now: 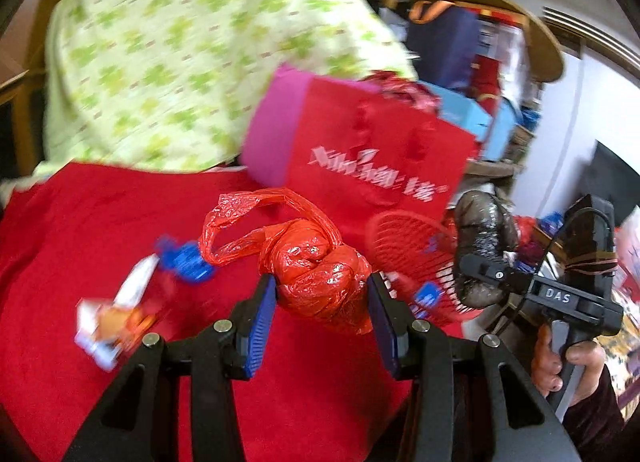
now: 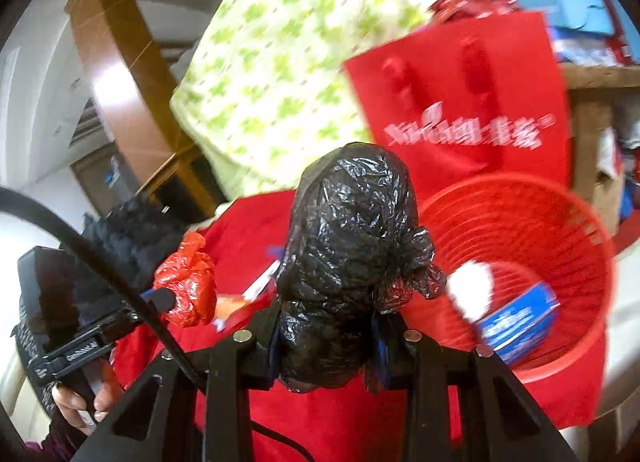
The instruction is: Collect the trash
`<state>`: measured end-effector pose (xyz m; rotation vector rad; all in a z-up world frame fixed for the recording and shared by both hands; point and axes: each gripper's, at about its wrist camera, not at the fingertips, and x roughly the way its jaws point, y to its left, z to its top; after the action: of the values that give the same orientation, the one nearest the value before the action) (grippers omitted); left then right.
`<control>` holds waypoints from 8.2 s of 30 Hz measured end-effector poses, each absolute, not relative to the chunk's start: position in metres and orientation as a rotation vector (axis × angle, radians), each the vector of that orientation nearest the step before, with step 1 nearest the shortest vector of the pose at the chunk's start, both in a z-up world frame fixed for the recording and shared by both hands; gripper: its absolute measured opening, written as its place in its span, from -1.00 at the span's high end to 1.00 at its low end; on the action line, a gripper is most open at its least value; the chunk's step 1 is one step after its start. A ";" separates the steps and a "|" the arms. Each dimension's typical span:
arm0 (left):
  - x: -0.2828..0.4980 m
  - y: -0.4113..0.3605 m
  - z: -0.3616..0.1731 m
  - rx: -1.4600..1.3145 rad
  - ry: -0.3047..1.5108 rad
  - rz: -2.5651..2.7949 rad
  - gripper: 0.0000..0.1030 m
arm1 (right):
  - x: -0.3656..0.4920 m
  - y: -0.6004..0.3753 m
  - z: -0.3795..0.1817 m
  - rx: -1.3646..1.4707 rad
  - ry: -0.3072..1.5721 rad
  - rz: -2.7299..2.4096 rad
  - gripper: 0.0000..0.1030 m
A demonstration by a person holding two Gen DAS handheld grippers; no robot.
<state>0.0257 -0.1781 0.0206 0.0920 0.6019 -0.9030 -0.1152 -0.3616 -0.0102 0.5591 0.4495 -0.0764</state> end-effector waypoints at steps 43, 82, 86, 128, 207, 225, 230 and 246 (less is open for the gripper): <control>0.012 -0.079 -0.025 0.203 0.669 -0.461 -0.58 | -0.097 -0.305 0.000 0.529 0.374 0.166 -0.38; 0.197 -0.029 -0.094 0.194 0.776 -0.560 -0.64 | 0.218 -0.212 -0.166 0.290 0.907 0.330 -0.38; 0.219 -0.046 -0.115 0.258 0.834 -0.552 -0.64 | 0.211 -0.213 -0.174 0.251 0.905 0.338 0.00; 0.015 -0.089 -0.003 0.234 0.605 -0.472 0.02 | -0.077 -0.262 -0.008 0.331 0.408 0.163 0.22; -0.053 -0.208 0.010 0.493 0.517 -0.544 0.01 | -0.186 -0.340 -0.003 0.469 0.230 -0.033 0.20; -0.066 -0.248 -0.002 0.567 0.519 -0.594 0.01 | -0.208 -0.384 -0.018 0.523 0.207 -0.114 0.17; -0.070 -0.256 -0.005 0.590 0.516 -0.607 0.01 | -0.213 -0.390 -0.022 0.538 0.203 -0.124 0.17; -0.052 -0.294 0.030 0.465 0.482 -0.839 0.01 | -0.199 -0.432 -0.005 0.503 0.168 -0.227 0.17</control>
<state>-0.0523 -0.2940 0.0300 0.4648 0.4819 -0.8388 -0.1989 -0.4319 -0.0054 0.5033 0.1685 -0.2274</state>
